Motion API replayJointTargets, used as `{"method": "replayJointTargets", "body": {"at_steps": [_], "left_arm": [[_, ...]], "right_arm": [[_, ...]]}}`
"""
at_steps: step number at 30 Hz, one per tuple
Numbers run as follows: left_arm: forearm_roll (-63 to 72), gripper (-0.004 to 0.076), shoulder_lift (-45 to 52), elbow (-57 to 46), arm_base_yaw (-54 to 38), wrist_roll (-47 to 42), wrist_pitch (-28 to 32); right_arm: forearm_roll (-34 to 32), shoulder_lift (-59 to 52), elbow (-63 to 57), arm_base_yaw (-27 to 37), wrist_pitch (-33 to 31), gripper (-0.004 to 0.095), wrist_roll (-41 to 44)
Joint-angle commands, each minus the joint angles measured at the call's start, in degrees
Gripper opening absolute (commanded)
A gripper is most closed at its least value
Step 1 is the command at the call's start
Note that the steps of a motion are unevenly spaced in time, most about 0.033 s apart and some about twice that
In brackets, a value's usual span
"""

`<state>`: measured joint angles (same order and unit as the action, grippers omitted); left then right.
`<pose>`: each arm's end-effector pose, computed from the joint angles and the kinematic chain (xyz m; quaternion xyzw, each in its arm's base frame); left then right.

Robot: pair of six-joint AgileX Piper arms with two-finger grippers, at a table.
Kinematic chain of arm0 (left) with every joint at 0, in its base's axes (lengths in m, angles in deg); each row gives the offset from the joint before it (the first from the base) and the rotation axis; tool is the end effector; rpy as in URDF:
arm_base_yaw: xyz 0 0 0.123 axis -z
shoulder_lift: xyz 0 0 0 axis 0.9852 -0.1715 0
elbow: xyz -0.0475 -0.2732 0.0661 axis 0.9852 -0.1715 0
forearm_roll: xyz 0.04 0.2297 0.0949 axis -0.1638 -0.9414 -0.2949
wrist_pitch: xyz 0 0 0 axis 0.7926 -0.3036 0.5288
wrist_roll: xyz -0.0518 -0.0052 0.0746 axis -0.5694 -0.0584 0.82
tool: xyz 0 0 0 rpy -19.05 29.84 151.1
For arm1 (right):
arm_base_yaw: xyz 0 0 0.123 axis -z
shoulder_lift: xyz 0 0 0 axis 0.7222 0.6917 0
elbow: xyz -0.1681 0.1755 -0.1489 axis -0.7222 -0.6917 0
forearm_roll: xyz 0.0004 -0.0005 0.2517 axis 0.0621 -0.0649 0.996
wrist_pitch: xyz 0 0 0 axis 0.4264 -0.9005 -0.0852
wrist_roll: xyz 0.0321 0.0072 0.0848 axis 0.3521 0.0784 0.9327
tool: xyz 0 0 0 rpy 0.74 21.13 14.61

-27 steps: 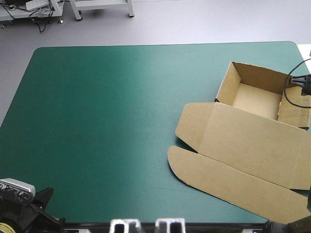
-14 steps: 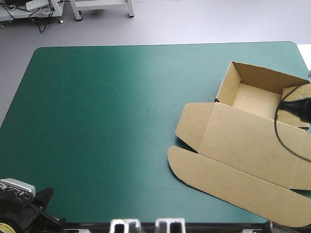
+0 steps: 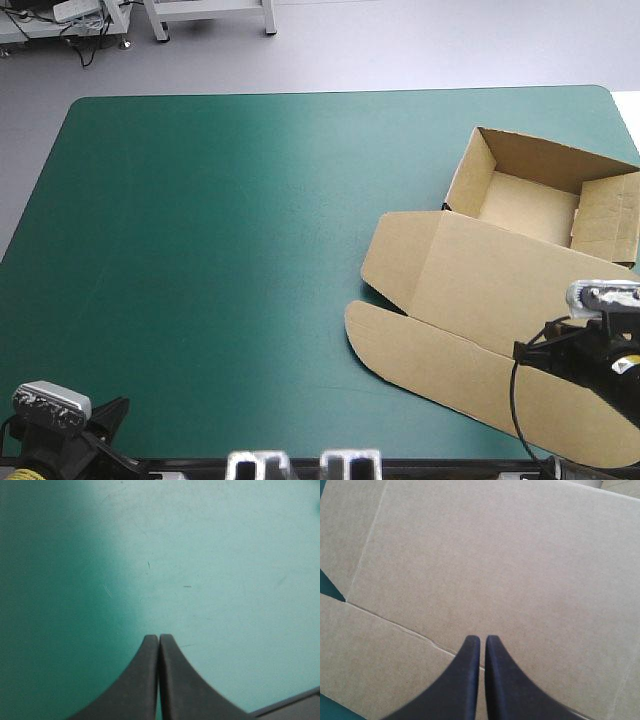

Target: Fold the box

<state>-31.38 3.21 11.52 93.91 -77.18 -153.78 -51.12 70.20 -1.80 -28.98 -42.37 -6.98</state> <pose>-0.0075 -0.0016 0.2694 0.1534 0.8826 -0.0505 0.4415 0.0811 0.0041 0.3152 0.0126 0.9204 0.0601 0.3861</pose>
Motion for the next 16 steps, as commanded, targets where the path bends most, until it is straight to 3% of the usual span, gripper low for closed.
{"method": "replayJointTargets", "body": {"at_steps": [1,8,16], "left_arm": [[0.38,-0.0009,1.12,1.03,0.22,-0.25,4.77],[0.38,-0.0009,1.60,1.03,0.22,-0.05,4.67],[0.38,-0.0009,1.60,1.03,0.22,-0.49,4.57]], "right_arm": [[1.03,-3.69,-1.45,-1.41,4.72,0.0024,-1.54],[1.42,-9.28,-9.27,-1.89,8.03,0.0022,-3.35],[0.84,-10.51,-9.04,-1.89,8.26,0.0022,-5.12]]}}
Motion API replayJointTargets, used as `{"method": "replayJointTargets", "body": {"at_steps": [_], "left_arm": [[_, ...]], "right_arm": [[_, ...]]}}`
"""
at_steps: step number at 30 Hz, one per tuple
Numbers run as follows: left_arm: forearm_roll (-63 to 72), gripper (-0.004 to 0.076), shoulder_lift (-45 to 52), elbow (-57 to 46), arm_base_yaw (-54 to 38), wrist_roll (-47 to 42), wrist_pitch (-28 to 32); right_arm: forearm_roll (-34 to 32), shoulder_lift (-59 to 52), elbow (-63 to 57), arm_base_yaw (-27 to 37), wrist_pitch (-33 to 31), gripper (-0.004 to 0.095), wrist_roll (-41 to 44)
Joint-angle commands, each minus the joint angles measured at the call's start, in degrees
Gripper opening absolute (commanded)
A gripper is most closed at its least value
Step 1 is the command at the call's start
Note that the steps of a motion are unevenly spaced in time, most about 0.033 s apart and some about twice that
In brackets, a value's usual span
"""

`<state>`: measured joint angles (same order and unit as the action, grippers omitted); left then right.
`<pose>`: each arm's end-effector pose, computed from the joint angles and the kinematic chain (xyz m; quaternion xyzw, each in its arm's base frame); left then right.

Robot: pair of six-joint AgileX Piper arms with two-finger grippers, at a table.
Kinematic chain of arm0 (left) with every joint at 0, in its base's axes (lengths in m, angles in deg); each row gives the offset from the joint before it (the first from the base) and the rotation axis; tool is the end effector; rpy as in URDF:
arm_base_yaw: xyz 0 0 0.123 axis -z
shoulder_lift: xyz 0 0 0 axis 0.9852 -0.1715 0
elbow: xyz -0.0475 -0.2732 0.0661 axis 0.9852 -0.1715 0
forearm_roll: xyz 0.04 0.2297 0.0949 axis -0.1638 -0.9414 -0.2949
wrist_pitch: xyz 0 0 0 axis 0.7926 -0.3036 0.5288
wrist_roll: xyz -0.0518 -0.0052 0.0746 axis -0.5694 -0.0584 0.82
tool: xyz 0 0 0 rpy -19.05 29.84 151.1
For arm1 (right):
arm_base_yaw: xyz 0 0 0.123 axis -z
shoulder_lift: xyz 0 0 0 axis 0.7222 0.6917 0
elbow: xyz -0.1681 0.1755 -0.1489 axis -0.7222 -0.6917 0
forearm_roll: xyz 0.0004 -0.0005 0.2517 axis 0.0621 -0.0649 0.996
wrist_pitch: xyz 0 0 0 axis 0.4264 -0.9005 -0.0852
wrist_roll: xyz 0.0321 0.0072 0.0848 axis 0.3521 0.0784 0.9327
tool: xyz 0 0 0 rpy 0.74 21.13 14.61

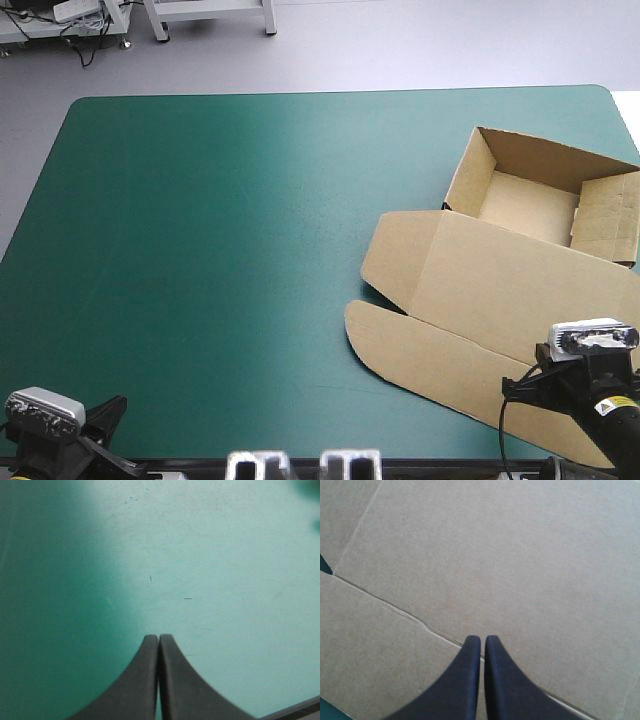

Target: Fold the box

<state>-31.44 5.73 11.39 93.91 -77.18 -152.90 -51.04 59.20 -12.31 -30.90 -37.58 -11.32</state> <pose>-0.0127 -0.0002 0.2695 0.1514 0.8697 -0.0518 0.4669 0.0569 0.0121 0.2771 -0.0298 0.9031 0.0378 0.4268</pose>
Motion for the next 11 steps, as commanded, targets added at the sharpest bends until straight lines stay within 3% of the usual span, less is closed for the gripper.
{"method": "replayJointTargets", "body": {"at_steps": [1,11], "left_arm": [[0.45,-0.0009,-0.92,1.15,0.22,-0.49,3.69],[0.45,-0.0009,-0.92,1.15,0.22,-0.49,3.69]], "right_arm": [[0.77,0.49,1.47,0.04,3.47,0.0022,-0.78],[2.84,0.49,1.47,0.04,2.73,0.0022,-0.35]]}}
